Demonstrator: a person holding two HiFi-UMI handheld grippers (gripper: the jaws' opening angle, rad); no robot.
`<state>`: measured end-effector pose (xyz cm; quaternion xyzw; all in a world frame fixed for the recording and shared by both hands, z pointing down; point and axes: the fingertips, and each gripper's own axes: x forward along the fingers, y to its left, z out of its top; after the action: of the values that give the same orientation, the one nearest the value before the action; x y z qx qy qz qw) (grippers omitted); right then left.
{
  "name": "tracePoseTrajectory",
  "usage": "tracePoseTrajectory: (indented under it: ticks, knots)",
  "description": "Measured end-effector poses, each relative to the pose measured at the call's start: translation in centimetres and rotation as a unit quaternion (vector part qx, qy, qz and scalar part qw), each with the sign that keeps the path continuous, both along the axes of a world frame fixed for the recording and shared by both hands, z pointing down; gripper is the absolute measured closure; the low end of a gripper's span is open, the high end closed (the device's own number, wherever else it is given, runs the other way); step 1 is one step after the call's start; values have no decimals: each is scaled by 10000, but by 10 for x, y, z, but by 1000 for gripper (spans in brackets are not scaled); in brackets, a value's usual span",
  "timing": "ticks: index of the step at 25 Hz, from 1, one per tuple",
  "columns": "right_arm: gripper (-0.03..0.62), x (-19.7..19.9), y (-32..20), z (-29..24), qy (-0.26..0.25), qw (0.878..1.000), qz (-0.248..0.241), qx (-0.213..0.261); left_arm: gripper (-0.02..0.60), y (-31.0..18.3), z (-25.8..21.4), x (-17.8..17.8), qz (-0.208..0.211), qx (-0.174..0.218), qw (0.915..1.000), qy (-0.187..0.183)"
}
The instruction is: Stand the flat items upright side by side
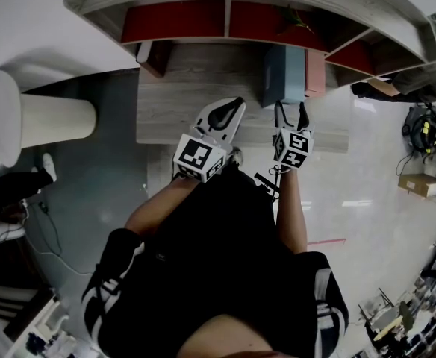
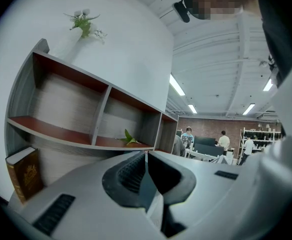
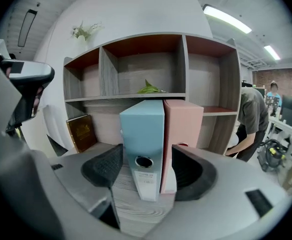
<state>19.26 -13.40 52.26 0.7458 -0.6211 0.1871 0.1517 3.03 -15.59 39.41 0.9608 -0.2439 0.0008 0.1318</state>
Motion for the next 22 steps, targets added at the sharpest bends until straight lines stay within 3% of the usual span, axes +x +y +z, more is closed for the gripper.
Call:
tracePoseTrajectory:
  ticks: [6, 22]
  knots:
    - [292, 6, 16, 15, -221, 9994, 233, -113, 546, 2, 0, -5, -19, -5, 10000, 10]
    - [319, 13, -11, 22, -284, 9988, 361, -176, 547, -2, -4, -30, -193, -2, 9998, 16]
